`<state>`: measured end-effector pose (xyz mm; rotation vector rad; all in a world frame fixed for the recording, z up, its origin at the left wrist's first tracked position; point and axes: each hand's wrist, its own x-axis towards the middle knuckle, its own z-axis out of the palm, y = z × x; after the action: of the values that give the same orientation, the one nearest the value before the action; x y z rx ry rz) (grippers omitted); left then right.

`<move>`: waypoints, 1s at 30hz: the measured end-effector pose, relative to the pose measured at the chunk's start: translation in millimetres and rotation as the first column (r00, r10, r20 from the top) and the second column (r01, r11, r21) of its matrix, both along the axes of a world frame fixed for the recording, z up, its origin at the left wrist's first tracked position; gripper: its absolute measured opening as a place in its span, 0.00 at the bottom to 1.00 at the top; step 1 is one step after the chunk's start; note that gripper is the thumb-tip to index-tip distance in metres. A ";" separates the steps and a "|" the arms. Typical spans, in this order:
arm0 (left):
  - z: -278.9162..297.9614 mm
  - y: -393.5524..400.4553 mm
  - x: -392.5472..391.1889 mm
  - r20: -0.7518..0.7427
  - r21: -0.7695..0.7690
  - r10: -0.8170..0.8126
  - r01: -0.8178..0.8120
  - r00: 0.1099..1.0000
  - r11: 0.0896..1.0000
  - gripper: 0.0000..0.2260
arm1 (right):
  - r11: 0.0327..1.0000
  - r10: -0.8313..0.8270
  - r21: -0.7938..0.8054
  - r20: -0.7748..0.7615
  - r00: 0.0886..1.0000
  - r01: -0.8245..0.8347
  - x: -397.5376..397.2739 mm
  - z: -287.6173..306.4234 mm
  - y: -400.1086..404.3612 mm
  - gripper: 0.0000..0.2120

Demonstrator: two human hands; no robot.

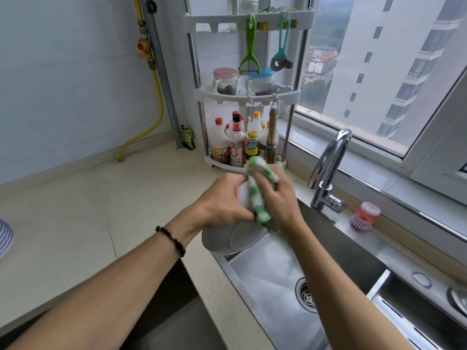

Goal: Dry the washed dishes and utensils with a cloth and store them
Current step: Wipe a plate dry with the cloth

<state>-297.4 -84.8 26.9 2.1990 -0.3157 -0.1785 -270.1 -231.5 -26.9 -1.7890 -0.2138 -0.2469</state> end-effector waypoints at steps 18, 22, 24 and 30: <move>-8.8 -6.1 -2.9 0.171 0.083 0.037 -0.052 0.985 0.995 0.19 | 0.972 -0.084 0.211 -0.108 0.991 0.105 -11.1 -16.5 19.6 0.21; -4.7 4.0 -10.3 0.154 -0.045 0.020 -0.013 0.988 0.999 0.21 | 0.852 0.039 0.482 -0.447 0.894 0.204 3.5 -16.0 -2.2 0.36; -8.2 8.0 -15.3 0.153 -0.074 0.032 -0.021 0.988 0.997 0.24 | 0.825 0.053 0.522 -0.452 0.890 0.216 14.6 -24.0 -9.9 0.31; 18.3 6.2 -0.9 -0.061 0.107 -0.120 0.126 0.991 0.986 0.21 | 0.987 -0.004 0.156 -0.260 0.966 0.046 17.6 0.5 -20.0 0.13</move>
<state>-298.3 -78.6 45.2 2.2802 -0.4204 -0.3305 -252.5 -251.5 -26.4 -1.6444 0.0157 -0.0446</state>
